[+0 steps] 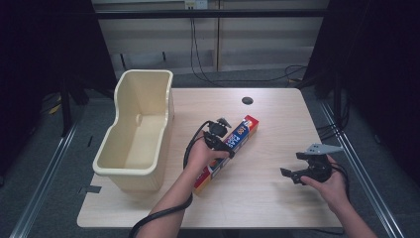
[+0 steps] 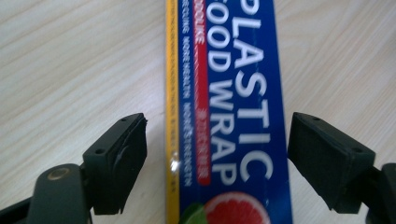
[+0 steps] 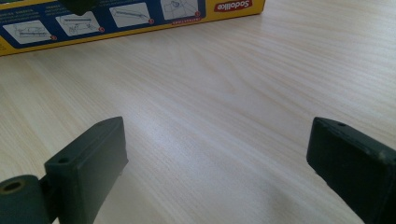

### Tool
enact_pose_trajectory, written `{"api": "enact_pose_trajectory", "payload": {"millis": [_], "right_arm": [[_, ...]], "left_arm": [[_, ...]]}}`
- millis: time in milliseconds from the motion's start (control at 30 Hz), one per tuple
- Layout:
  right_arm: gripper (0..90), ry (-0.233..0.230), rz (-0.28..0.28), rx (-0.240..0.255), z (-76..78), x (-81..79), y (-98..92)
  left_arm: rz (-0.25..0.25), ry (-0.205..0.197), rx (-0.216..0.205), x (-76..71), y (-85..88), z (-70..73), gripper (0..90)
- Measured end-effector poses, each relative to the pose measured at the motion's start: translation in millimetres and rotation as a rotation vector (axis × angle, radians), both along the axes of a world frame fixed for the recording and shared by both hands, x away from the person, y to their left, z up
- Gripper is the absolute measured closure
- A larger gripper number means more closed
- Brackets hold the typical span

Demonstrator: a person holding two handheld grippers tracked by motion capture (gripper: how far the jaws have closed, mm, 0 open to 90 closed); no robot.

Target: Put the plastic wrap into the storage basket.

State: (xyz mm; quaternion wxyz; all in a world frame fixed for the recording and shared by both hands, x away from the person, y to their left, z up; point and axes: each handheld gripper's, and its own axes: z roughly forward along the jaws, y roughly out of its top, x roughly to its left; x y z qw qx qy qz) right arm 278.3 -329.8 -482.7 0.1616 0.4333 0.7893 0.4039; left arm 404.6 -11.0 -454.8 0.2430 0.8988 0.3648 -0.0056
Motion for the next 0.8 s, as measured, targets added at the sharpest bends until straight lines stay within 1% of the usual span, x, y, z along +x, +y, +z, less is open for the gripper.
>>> {"api": "enact_pose_trajectory", "payload": {"millis": [33,67,100,133,167,200,233,333,367,400,467,533,567,633,667,700,733,767,800], "right_arm": [[4.8,0.002,0.000,0.001,0.1,-0.1,0.0],[4.8,0.002,0.000,0.001,0.1,-0.1,0.0],[4.8,0.005,-0.001,0.004,0.5,-0.4,-0.2],[4.8,0.003,0.000,0.004,0.5,-0.3,-0.4],[4.8,-0.001,-0.001,0.001,0.7,-0.1,-0.8],[4.8,-0.001,0.001,0.005,0.8,0.0,-0.7],[4.8,0.001,-0.003,0.007,1.0,-0.2,-0.8],[4.8,0.000,-0.002,0.008,1.2,-0.3,-0.8],[4.8,0.000,0.001,0.008,1.3,-0.3,-0.8],[4.8,-0.001,0.004,0.005,1.4,-0.3,-1.2],[4.8,-0.002,0.002,0.008,1.5,-0.2,-0.9],[4.8,-0.004,-0.001,0.010,1.8,-0.3,-1.1],[4.8,-0.003,-0.003,0.013,2.2,-0.3,-1.1],[4.8,-0.009,-0.003,0.011,2.2,-0.2,-1.5],[4.8,-0.009,-0.003,0.011,2.2,-0.2,-1.5],[4.8,-0.005,-0.003,0.013,2.6,-0.4,-1.7],[4.8,-0.005,-0.003,0.013,2.6,-0.4,-1.7],[4.8,-0.006,-0.003,0.013,2.7,-0.4,-1.6],[4.7,-0.008,-0.002,0.012,2.8,-0.3,-1.6]], "left_arm": [[0.001,-0.008,0.012,0.4,-1.7,0.5,23.1],[0.001,-0.008,0.012,0.4,-1.7,0.5,23.6],[-0.010,-0.014,0.019,2.6,-3.1,2.4,24.8],[-0.010,-0.014,0.019,2.6,-3.1,2.4,29.7],[-0.014,-0.017,0.002,3.2,-5.2,1.7,32.5],[-0.016,-0.016,0.015,4.4,-5.4,1.9,31.9],[-0.003,-0.013,0.014,4.6,-6.2,1.6,31.7],[-0.005,-0.004,0.006,5.8,-7.4,0.1,32.3],[-0.010,-0.019,0.011,6.9,-8.4,-1.3,33.1],[-0.010,-0.024,-0.002,6.9,-9.0,-2.2,33.4],[-0.015,-0.024,0.003,7.8,-9.4,-2.1,35.5],[-0.008,0.002,0.046,9.7,-12.8,0.6,36.2],[0.006,0.003,0.051,9.4,-14.6,1.2,37.0],[0.005,0.004,0.060,9.8,-15.7,2.1,38.5],[-0.010,0.005,0.080,10.6,-16.5,3.6,38.5],[0.005,0.012,0.092,10.8,-18.5,4.7,39.8],[0.005,0.012,0.092,10.8,-18.5,4.7,40.2],[0.007,0.020,0.103,11.3,-19.0,5.7,40.2],[0.025,0.044,0.122,10.9,-20.7,7.0,40.6]]}}
